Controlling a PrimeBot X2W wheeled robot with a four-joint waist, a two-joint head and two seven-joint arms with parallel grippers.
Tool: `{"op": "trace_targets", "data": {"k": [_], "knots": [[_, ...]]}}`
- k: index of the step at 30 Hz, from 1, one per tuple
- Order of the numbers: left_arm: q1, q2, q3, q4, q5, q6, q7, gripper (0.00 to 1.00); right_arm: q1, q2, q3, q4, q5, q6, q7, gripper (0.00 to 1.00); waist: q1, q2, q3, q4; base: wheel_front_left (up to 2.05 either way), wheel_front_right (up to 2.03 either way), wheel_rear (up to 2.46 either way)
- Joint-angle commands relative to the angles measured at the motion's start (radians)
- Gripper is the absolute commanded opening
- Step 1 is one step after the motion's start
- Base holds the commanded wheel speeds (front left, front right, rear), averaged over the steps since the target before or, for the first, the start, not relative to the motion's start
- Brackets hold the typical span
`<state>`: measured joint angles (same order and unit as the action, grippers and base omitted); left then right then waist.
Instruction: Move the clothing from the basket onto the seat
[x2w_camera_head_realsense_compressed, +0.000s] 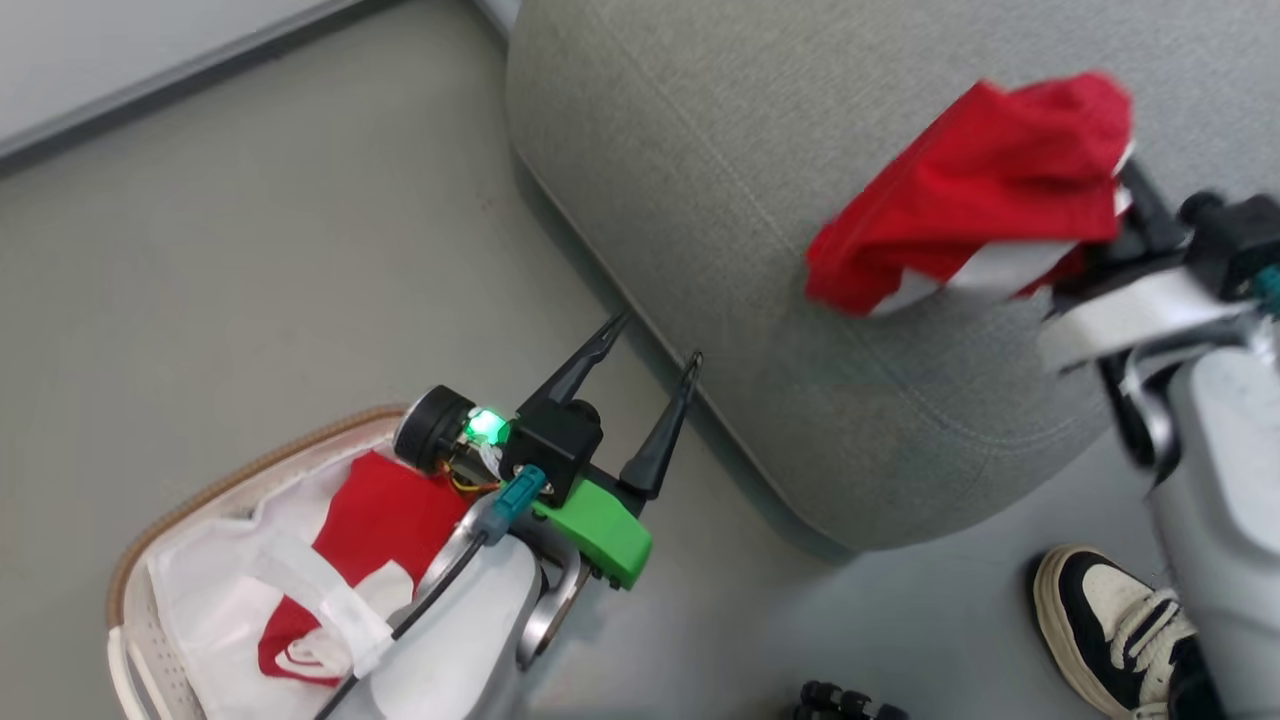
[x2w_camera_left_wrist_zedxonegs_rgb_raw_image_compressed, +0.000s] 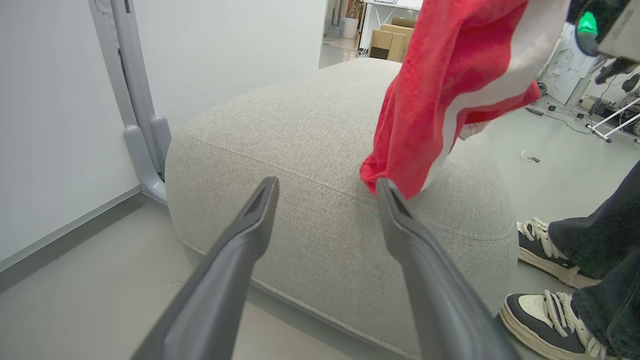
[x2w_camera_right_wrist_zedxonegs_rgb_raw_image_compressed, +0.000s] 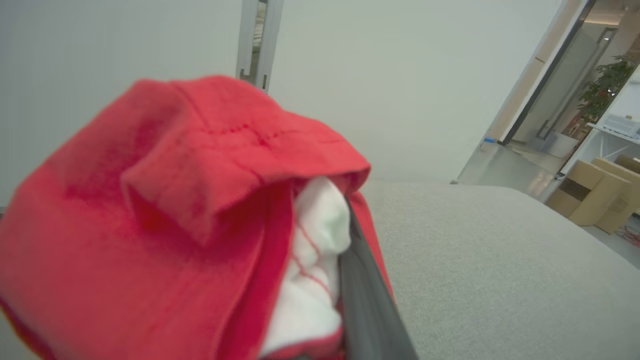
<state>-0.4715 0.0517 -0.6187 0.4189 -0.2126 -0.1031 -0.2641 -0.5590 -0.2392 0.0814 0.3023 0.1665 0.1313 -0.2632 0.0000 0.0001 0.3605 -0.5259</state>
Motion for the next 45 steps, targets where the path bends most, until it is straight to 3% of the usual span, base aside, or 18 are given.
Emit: {"op": "trace_targets", "data": {"k": [1,10,16,22,28,29,30,31,39,45], "knots": [[-0.024,0.018,0.004,0.006,0.016,-0.003,-0.001,1.00,-0.044,-0.019,-0.013,0.011,-0.007,-0.001,-0.002,0.00,0.0000,-0.0001,0.091,0.048,0.00,0.00,0.00],[-0.077,0.056,0.029,0.012,0.052,-0.011,-0.001,1.00,-0.287,-0.142,-0.124,0.164,-0.050,-0.001,-0.002,0.00,0.0000,-0.0001,0.251,0.145,0.00,0.00,0.00],[-0.104,0.065,0.032,0.001,0.069,-0.014,-0.001,1.00,-0.393,-0.188,-0.193,0.315,-0.096,-0.001,-0.002,0.00,0.0000,-0.0001,0.321,0.199,0.00,0.00,0.00],[-0.115,0.061,0.041,-0.007,0.073,-0.015,-0.001,1.00,-0.418,-0.168,-0.285,0.460,-0.161,-0.001,-0.002,0.00,0.0000,-0.0001,0.352,0.234,0.00,0.00,0.00],[-0.112,0.063,0.061,-0.005,0.071,-0.010,-0.001,1.00,-0.352,-0.126,-0.348,0.514,-0.196,-0.001,-0.002,0.00,0.0000,-0.0001,0.345,0.246,0.00,0.00,0.00],[-0.106,0.063,0.065,-0.005,0.069,-0.009,-0.001,1.00,-0.337,-0.119,-0.362,0.520,-0.203,-0.001,-0.002,0.13,0.0000,-0.0001,0.339,0.247,0.00,0.00,0.00],[-0.102,0.062,0.069,-0.004,0.067,-0.008,-0.001,1.00,-0.323,-0.116,-0.373,0.521,-0.210,-0.001,-0.002,0.46,0.0000,-0.0001,0.333,0.248,0.00,0.00,0.00],[-0.096,0.062,0.075,-0.002,0.066,-0.007,-0.001,1.00,-0.305,-0.110,-0.388,0.521,-0.214,-0.001,-0.002,1.00,0.0000,-0.0001,0.325,0.248,0.00,0.00,0.00],[-0.047,0.053,0.120,0.004,0.058,0.007,-0.001,1.00,-0.158,-0.047,-0.469,0.446,-0.212,-0.001,-0.002,1.00,0.0000,-0.0001,0.238,0.251,0.00,0.00,0.00],[0.005,0.043,0.163,0.006,0.054,0.023,-0.001,1.00,-0.029,-0.016,-0.474,0.370,-0.201,-0.001,-0.002,1.00,0.0000,-0.0001,0.155,0.274,0.00,0.00,0.00]]}}
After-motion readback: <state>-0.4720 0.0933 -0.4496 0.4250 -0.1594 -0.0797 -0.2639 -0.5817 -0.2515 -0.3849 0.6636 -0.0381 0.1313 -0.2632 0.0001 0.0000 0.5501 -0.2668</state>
